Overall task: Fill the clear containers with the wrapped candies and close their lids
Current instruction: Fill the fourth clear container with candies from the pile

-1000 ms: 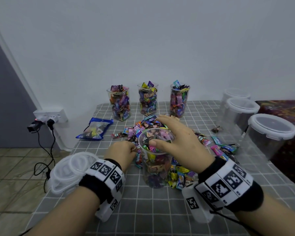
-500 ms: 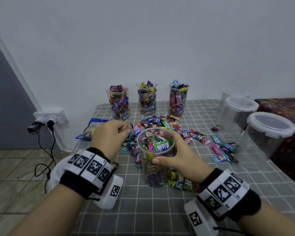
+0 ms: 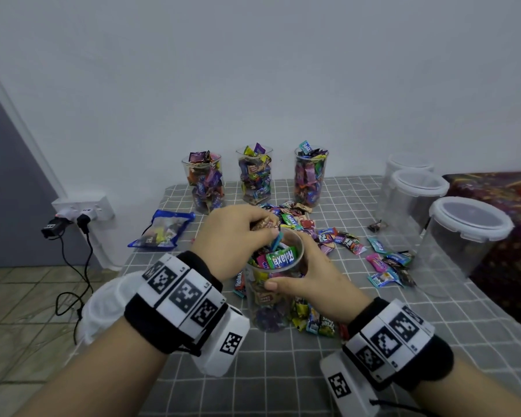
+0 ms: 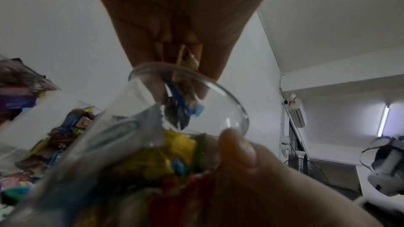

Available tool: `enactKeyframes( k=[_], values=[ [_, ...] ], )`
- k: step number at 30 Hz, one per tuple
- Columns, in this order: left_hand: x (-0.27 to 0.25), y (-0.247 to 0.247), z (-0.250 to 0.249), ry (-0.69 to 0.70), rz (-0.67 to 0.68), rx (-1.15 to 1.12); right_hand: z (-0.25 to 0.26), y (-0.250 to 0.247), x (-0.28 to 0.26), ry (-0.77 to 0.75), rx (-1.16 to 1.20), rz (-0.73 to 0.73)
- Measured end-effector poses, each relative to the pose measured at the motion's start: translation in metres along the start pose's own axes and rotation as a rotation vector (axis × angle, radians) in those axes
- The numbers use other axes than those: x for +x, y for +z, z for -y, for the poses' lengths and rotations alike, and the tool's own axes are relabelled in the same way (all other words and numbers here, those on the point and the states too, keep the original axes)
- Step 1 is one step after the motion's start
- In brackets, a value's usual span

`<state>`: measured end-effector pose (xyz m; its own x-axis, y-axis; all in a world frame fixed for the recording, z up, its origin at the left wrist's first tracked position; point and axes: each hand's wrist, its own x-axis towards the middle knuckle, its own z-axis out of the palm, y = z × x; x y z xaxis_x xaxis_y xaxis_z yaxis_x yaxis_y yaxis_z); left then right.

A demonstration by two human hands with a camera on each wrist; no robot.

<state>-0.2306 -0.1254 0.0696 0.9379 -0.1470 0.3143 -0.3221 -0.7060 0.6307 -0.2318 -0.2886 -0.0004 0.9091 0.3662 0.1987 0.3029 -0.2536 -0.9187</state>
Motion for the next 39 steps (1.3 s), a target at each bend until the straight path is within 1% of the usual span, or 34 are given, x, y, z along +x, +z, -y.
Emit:
enactKeyframes(
  k=[4, 7, 10, 12, 14, 16, 18, 20, 22, 24, 26, 29, 31, 34, 36, 39],
  values=[
    [0.001, -0.002, -0.003, -0.020, -0.001, -0.061, -0.002, -0.001, 0.001, 0.005, -0.002, -0.009],
    [0.003, -0.005, -0.006, -0.015, 0.019, 0.028, -0.001, -0.001, 0.001, -0.002, 0.000, -0.013],
    [0.006, -0.005, -0.011, 0.017, 0.101, 0.257, -0.002, -0.001, 0.001, -0.021, -0.017, -0.017],
    [0.007, -0.004, -0.015, 0.057, 0.179, 0.363, -0.003, -0.001, 0.001, -0.024, -0.025, -0.010],
    [0.009, -0.002, -0.018, 0.089, 0.284, 0.376, -0.004, -0.001, 0.001, -0.021, -0.023, -0.012],
    [0.008, 0.001, -0.019, 0.108, 0.343, 0.341, -0.004, 0.000, 0.001, -0.022, -0.019, -0.020],
    [0.006, 0.001, -0.017, 0.104, 0.301, 0.247, -0.002, 0.000, 0.001, -0.025, -0.028, -0.011],
    [0.003, -0.001, -0.013, 0.084, 0.190, 0.101, 0.000, -0.003, 0.001, -0.013, -0.061, 0.028],
    [0.001, -0.004, -0.005, 0.046, 0.057, -0.023, 0.001, -0.011, 0.001, 0.028, -0.137, 0.117],
    [0.000, -0.010, 0.005, 0.000, -0.046, -0.058, 0.001, -0.024, 0.002, 0.069, -0.332, 0.229],
    [-0.001, -0.016, 0.016, -0.069, -0.055, -0.014, -0.002, -0.038, 0.002, 0.113, -0.578, 0.305],
    [-0.003, -0.019, 0.036, -0.199, 0.057, 0.176, 0.000, -0.054, -0.001, 0.221, -0.868, 0.368],
    [-0.004, -0.013, 0.051, -0.257, 0.165, 0.318, 0.001, -0.061, -0.003, 0.291, -0.977, 0.426],
    [-0.005, 0.001, 0.070, -0.342, 0.362, 0.492, -0.002, -0.064, -0.007, 0.391, -1.054, 0.535],
    [-0.007, 0.010, 0.080, -0.400, 0.473, 0.544, -0.006, -0.063, -0.010, 0.440, -1.077, 0.599],
    [-0.009, 0.021, 0.089, -0.426, 0.550, 0.585, -0.011, -0.057, -0.014, 0.461, -1.029, 0.605]
  ],
)
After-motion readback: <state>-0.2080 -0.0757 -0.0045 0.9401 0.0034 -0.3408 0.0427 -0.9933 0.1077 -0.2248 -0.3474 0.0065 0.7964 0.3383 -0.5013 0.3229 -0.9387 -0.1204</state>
